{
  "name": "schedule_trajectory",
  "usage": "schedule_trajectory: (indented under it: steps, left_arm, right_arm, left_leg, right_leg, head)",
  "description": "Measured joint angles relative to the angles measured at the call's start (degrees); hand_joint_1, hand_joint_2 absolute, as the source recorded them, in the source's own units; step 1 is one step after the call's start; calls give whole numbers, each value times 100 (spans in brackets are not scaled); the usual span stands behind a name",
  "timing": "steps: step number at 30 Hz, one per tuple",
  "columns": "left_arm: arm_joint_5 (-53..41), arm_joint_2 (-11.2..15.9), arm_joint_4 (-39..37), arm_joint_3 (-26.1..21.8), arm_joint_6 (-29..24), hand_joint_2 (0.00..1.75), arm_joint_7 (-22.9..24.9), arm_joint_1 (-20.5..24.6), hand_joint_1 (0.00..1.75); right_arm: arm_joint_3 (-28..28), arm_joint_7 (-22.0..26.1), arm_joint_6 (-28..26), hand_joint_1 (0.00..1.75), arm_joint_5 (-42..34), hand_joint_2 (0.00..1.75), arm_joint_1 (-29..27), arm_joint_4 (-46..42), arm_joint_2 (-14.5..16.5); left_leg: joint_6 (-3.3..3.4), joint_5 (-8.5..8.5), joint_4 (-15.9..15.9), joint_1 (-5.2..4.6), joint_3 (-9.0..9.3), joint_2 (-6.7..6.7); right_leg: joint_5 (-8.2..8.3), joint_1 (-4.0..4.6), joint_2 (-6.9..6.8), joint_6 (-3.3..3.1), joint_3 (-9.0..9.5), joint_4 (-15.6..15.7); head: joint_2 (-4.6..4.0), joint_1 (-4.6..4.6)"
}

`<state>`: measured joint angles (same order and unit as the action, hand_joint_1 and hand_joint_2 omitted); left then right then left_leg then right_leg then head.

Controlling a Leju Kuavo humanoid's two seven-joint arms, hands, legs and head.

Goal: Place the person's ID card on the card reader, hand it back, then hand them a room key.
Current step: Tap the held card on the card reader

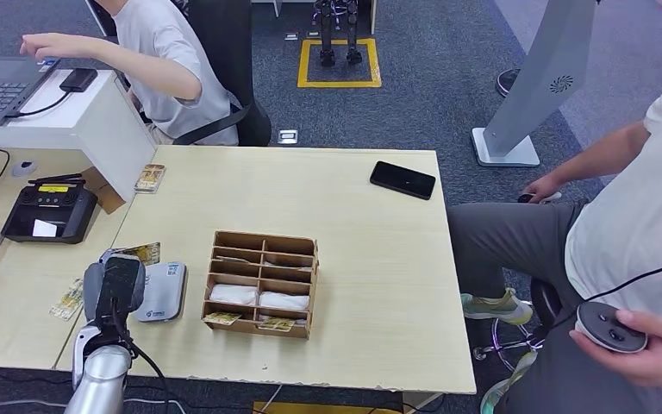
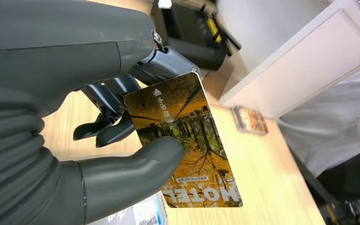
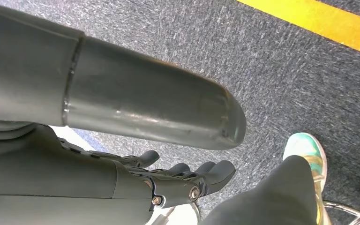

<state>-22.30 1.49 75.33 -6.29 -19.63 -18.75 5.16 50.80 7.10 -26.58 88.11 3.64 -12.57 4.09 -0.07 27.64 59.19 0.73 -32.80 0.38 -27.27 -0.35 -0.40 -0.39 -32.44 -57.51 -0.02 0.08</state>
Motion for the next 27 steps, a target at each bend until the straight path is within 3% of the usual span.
schedule_trajectory:
  steps: [10,20,27]
  left_arm:
    - [1581,-10,168,11,896,175,673,-189,175]
    - [1669,-7,189,14,952,175,782,-253,175]
    - [1239,10,175,79,642,175,859,-260,175]
  right_arm:
    - [0,-72,-83,0,8,0,-13,11,0]
    - [0,-91,-87,0,7,0,-13,26,0]
    - [0,-92,-86,0,6,0,-10,30,1]
  left_leg:
    - [0,0,0,1,0,-1]
    - [0,0,0,0,0,-1]
    - [0,0,0,0,0,-1]
  right_leg:
    - [0,0,0,0,-1,0]
    - [0,0,0,0,0,0]
    - [0,0,0,0,-1,0]
  head:
    - [0,0]
    - [0,1]
    - [0,1]
